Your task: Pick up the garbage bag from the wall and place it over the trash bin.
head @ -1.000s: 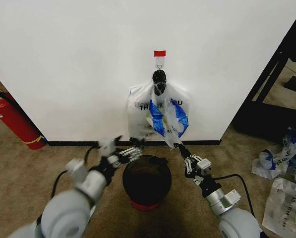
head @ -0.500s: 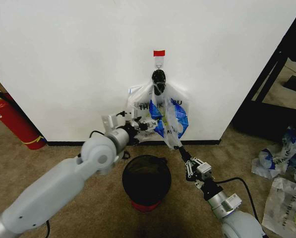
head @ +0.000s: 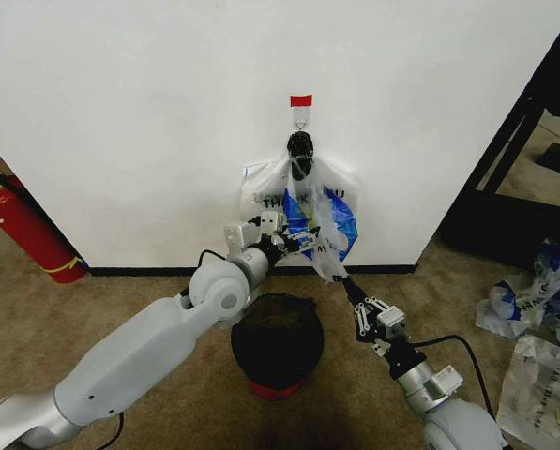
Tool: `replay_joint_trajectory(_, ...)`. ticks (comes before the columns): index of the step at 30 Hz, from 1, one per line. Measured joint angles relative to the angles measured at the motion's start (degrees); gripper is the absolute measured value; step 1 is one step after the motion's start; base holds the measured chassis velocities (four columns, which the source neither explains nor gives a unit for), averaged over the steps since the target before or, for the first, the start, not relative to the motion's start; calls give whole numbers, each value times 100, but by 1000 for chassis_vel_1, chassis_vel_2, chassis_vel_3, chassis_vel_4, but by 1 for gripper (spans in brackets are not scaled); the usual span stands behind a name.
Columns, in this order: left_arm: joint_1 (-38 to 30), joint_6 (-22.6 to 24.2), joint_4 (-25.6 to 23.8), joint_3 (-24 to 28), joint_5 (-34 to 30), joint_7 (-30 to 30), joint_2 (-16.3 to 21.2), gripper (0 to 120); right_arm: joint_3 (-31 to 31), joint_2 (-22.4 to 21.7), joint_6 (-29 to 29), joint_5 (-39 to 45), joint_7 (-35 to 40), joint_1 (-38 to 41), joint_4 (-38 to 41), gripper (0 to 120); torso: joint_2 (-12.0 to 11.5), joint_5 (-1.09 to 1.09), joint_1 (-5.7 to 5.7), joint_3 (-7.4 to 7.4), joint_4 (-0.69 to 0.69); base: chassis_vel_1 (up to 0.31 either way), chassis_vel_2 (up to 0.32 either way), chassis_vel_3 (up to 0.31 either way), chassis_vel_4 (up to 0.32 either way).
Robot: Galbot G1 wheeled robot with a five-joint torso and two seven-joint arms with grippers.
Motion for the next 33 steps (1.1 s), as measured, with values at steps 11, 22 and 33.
replay_joint_trajectory(11, -56, -104, 118, 136, 40, 42, -137, 27, 31, -16, -23, 36, 37, -13, 48, 0, 0, 0, 0, 0, -1, 0, 0, 0, 0)
replay_joint_trajectory(22, -45, -169, -93, -41, -42, -50, 24, 0, 164, -35, -13, 84, 97, -118, 96, 0, 1, 0, 0, 0, 0, 0, 0, 0, 0)
replay_joint_trajectory(33, 749, -169, -764, -1024, -113, -175, 458, 0, 389, -262, -78, -342, 266, -504, -164, 30, 1, 0, 0, 0, 5, 0, 0, 0, 0)
